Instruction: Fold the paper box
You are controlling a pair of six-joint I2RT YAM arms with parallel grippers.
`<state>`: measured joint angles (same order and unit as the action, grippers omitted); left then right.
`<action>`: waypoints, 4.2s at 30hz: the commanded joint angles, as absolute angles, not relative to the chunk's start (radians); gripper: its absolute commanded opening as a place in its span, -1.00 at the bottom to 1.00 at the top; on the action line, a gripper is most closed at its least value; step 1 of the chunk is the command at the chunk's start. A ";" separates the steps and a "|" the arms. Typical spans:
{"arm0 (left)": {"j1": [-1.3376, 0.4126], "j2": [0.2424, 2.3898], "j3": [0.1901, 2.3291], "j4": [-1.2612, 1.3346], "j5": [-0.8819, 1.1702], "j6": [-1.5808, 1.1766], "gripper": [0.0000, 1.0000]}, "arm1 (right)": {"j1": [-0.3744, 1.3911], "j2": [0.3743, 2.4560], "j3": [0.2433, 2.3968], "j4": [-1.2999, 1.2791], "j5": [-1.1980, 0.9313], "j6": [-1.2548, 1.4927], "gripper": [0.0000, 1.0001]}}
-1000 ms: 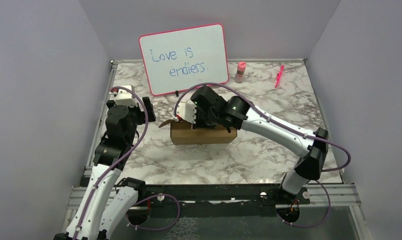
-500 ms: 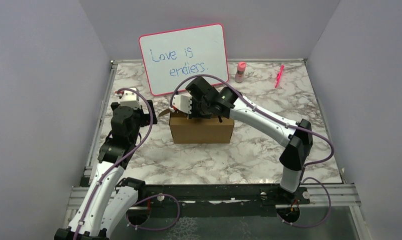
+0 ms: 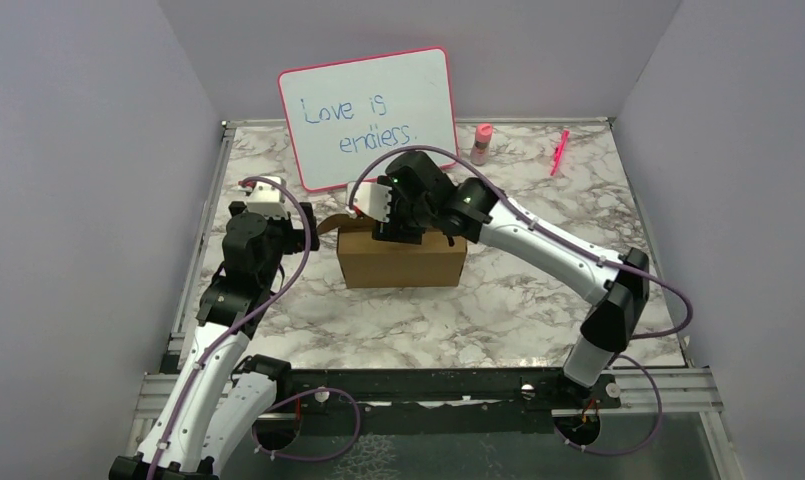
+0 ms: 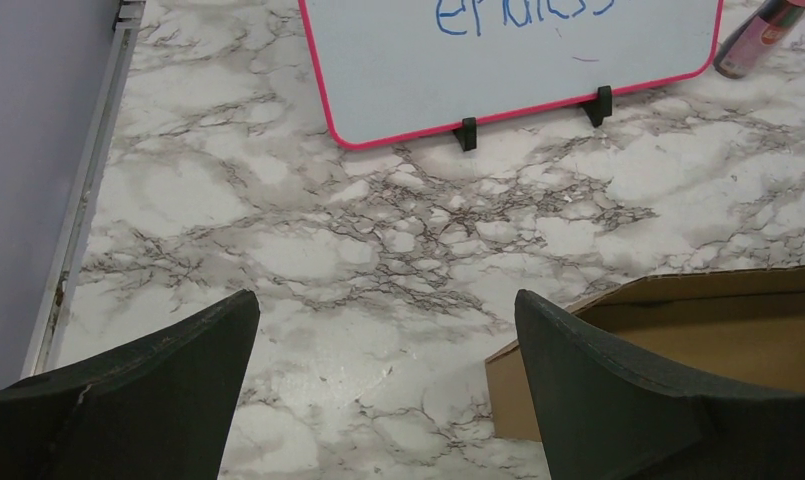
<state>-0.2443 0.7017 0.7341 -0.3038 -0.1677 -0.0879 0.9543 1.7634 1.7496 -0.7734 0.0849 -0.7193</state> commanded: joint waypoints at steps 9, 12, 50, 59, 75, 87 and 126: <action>-0.249 0.749 0.841 -0.340 0.011 -0.059 0.96 | 0.932 1.424 1.494 -0.550 0.169 -0.468 0.43; -0.249 0.782 0.880 -0.381 0.046 -0.051 0.95 | 0.920 1.349 1.453 -0.578 0.197 -0.376 0.43; -0.247 0.991 1.022 -0.518 0.212 -0.009 0.49 | 0.639 1.194 1.197 -0.586 -0.026 -0.044 -0.09; -0.247 1.010 1.032 -0.531 0.285 -0.005 0.25 | 0.639 1.212 1.219 -0.604 -0.048 -0.022 -0.65; -0.247 1.017 1.052 -0.580 0.331 -0.052 -0.65 | 0.640 1.242 1.263 -0.648 -0.023 0.069 -0.78; -0.247 1.027 1.055 -0.600 0.319 -0.213 -0.74 | 0.639 1.273 1.320 -0.704 0.075 0.335 -0.85; -0.290 0.953 0.936 -0.484 0.257 -0.441 -0.73 | 0.748 1.297 1.244 -0.616 0.282 0.611 -0.86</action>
<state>-0.2642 0.9737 0.9554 -0.5159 0.2657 -0.4038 0.7036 1.2831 1.2621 -0.6491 0.2340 0.6006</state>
